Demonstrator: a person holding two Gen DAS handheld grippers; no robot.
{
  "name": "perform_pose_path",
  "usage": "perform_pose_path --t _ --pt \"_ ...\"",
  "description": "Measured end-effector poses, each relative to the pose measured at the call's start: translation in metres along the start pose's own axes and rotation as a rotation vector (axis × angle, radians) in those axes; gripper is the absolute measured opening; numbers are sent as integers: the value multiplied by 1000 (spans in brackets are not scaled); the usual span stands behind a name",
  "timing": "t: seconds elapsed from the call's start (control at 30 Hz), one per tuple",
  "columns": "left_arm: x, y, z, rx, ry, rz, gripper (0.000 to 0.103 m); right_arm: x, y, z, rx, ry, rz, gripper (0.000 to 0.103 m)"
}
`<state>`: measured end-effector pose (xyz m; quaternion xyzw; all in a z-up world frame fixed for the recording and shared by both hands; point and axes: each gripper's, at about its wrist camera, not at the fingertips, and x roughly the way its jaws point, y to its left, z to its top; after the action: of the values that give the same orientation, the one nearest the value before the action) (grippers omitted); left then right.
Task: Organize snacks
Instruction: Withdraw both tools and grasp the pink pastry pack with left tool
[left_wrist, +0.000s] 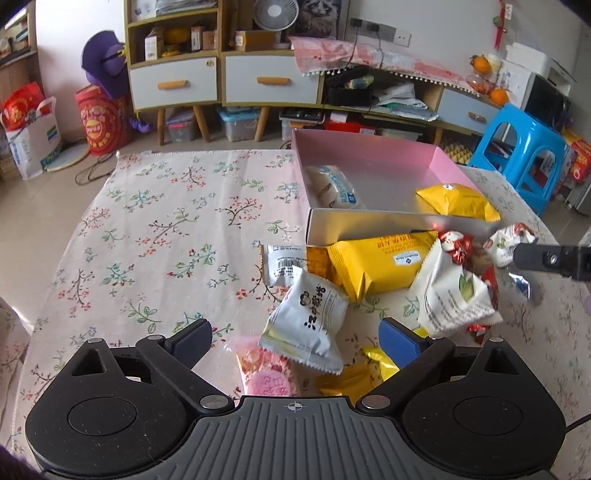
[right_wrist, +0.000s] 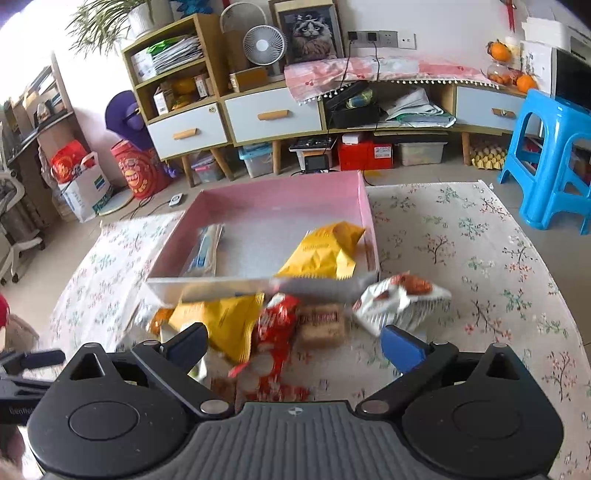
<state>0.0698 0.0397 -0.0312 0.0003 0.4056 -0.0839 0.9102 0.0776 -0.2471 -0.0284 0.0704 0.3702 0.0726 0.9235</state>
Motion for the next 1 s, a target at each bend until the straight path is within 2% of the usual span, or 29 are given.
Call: perform_pose_path --t 0.17,0.27,0.57,0.8,1.0 --pt "-7 3 -17 12 -18 -1 99 -3 17 -28 -83 -40 -27 94" --pt "-8 9 -26 15 -17 -11 99 -3 23 -43 -119 -49 -10 94" --pt "-9 36 -50 -60 -78 -18 99 -4 26 -79 -102 -83 19 94" --pt "0 43 -56 -96 -53 -60 99 0 40 -99 -137 -70 47 94" --pt "8 34 -61 -79 -52 -34 97 2 64 -108 -250 -65 92 94"
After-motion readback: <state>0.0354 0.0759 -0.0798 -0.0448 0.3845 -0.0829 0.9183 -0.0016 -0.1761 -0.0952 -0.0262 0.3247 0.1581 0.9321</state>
